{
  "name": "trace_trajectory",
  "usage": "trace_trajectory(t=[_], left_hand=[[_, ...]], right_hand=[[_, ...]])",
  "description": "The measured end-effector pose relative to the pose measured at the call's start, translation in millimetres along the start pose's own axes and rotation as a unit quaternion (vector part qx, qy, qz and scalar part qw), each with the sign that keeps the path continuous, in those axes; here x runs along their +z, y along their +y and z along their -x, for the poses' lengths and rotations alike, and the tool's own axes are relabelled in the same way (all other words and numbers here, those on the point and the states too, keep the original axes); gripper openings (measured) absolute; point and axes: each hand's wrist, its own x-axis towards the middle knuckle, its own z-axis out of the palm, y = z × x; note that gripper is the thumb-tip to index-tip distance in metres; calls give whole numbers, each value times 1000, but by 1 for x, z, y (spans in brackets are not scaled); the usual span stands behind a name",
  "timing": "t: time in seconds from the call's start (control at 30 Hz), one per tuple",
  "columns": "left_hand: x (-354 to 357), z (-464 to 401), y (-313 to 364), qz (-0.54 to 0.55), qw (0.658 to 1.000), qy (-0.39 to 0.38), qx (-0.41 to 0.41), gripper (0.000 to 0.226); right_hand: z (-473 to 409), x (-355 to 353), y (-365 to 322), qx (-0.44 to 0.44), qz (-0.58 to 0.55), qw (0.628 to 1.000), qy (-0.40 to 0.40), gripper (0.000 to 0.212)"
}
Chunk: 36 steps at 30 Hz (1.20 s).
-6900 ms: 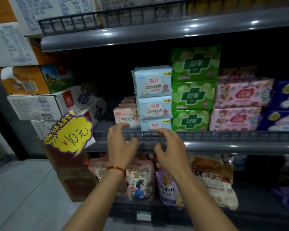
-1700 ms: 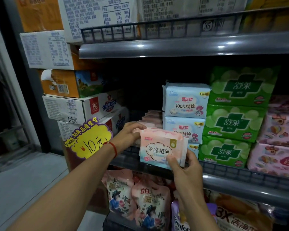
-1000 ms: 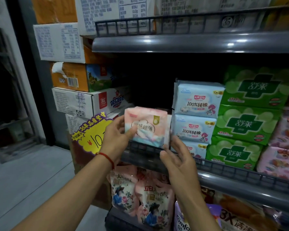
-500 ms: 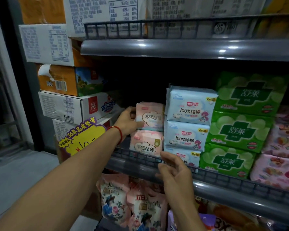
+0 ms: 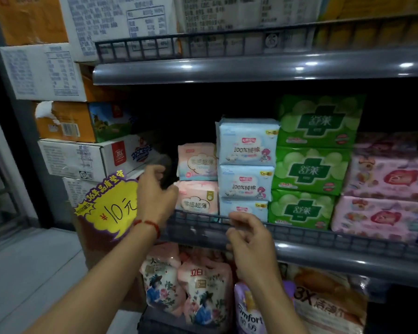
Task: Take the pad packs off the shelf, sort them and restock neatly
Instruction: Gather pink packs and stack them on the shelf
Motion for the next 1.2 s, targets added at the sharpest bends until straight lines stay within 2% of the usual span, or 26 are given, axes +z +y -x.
trace_trajectory(t=[0.03,0.1,0.2,0.27,0.37,0.47,0.6,0.73,0.8,0.9,0.93,1.0,1.1,1.2], left_hand=[[-4,28,5,0,1000,12,27,42],[-3,84,12,27,998,-25,57,37],[21,160,36,84,985,-149,13,37],[47,206,61,99,962,-254,2,33],[86,283,115,98,902,-419,25,30],[117,360,171,128,820,-558,-4,26],[146,458,230,102,701,-705,-5,16],[178,540,260,55,593,-803,28,14],[189,567,259,30,583,-812,4,18],[212,619,230,-29,567,-823,-18,19],[218,634,214,-56,558,-828,-17,14],[227,654,186,-129,519,-845,13,9],[243,670,157,-185,473,-858,75,16],[255,681,145,-203,452,-863,98,18]], right_hand=[[3,-9,0,-1,4,1000,9,30],[15,-31,-1,-3,14,999,34,28],[41,-83,12,-11,79,994,68,23],[64,-137,33,18,124,988,92,21],[123,-238,63,121,135,972,152,14],[207,-321,94,187,123,936,272,16],[313,-377,134,253,50,884,389,18],[396,-405,187,341,50,829,441,23],[426,-409,203,374,61,815,438,23],[476,-422,244,464,76,750,465,9],[494,-425,263,495,79,728,469,17],[523,-429,297,557,112,682,461,38],[554,-433,337,623,158,619,452,76],[582,-451,363,649,182,634,380,126]])
